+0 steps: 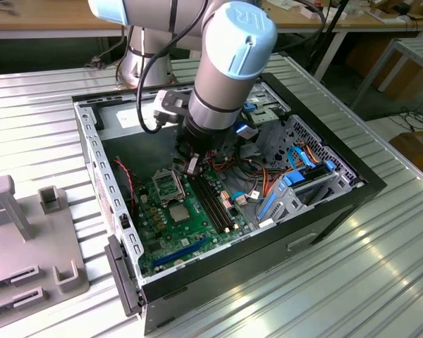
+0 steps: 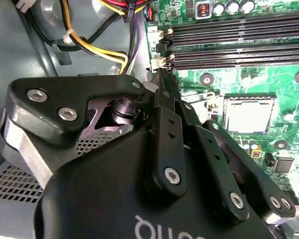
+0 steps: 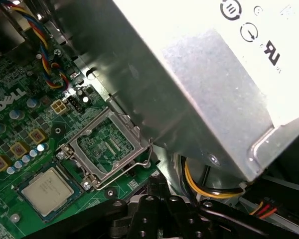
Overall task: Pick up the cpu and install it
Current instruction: 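Close the cpu cover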
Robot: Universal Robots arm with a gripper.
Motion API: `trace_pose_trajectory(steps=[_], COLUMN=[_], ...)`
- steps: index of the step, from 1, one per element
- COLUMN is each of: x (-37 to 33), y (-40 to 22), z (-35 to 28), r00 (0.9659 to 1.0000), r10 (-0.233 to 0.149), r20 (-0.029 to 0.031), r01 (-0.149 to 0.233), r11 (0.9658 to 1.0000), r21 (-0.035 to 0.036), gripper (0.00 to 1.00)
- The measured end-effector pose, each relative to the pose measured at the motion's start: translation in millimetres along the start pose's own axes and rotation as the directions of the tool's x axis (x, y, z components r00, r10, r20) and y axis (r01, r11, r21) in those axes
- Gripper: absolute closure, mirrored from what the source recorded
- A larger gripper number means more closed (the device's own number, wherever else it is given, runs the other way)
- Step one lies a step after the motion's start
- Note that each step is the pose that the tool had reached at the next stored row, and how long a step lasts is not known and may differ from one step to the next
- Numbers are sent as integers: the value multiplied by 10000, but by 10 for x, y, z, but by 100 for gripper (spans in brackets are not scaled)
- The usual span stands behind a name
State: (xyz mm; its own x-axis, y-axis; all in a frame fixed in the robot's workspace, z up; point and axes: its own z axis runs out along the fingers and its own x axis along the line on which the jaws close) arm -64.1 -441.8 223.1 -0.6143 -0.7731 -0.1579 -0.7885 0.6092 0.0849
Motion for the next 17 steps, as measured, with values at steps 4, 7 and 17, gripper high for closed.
trace_pose_trajectory(steps=[4, 7, 17], x=[18, 33, 32], y=[37, 56, 58], z=[29, 38, 54], r00=[9999, 9998, 9995], r10=[172, 204, 308], r20=[12, 16, 26], r01=[-172, -204, -308], r11=[9998, 9998, 9995], r21=[28, 34, 49], gripper=[89, 89, 89])
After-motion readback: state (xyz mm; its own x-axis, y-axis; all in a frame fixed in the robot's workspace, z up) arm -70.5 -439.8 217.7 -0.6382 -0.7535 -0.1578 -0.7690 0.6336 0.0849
